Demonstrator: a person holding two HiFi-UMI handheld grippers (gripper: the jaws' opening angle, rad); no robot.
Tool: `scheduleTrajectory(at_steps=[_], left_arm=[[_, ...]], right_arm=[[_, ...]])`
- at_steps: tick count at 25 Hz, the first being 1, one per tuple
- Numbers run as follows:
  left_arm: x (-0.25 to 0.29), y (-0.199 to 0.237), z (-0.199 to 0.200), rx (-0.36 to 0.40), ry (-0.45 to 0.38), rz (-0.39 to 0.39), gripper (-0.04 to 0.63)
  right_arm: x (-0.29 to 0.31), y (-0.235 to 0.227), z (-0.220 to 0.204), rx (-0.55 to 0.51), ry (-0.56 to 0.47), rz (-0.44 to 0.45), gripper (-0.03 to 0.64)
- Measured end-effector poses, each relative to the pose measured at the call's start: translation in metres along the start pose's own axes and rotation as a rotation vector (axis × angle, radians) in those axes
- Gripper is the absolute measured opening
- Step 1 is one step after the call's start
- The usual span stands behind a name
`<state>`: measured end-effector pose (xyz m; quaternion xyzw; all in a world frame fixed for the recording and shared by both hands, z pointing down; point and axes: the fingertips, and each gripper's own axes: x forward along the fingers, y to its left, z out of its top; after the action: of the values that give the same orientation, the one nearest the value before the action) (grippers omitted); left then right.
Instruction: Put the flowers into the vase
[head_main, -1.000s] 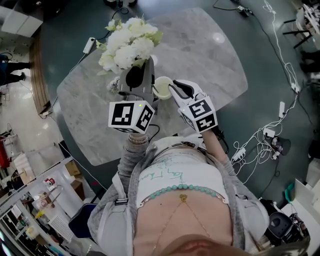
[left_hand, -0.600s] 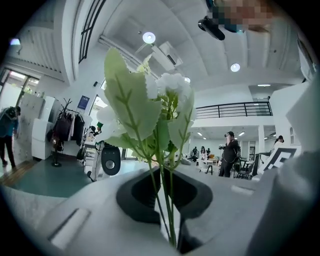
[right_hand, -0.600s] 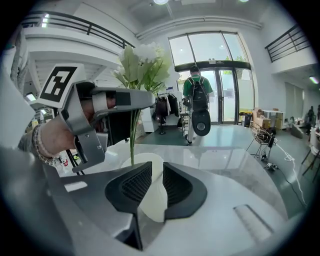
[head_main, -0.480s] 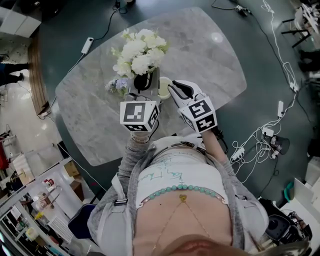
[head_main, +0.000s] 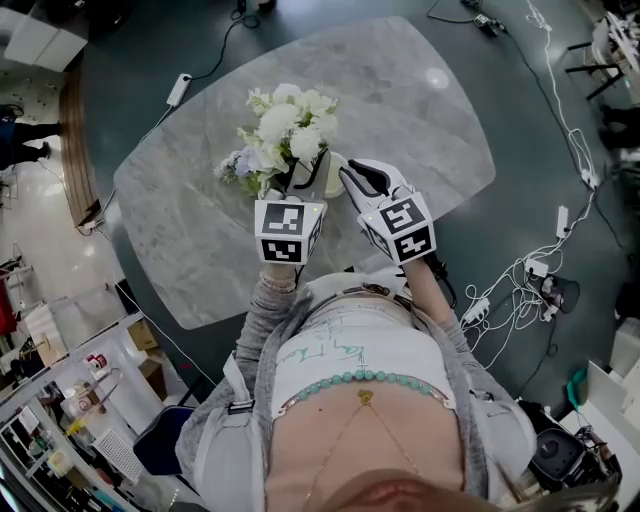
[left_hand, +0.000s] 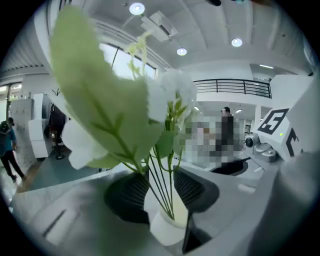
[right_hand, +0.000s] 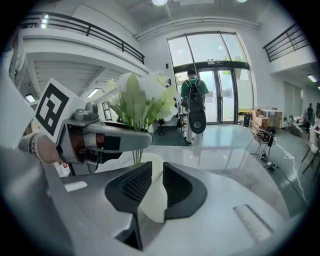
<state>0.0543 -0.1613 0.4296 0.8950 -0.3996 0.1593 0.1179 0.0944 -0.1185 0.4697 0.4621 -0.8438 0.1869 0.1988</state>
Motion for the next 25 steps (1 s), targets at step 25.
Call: scheduleTrajectory(at_steps=[25], left_arm=[[-0.023, -0.021, -0.052, -0.078, 0.286, -0.158, 0.224]], right_arm=[[-0.012, -0.004, 0.0, 0.033, -0.022, -0.011, 0.092]])
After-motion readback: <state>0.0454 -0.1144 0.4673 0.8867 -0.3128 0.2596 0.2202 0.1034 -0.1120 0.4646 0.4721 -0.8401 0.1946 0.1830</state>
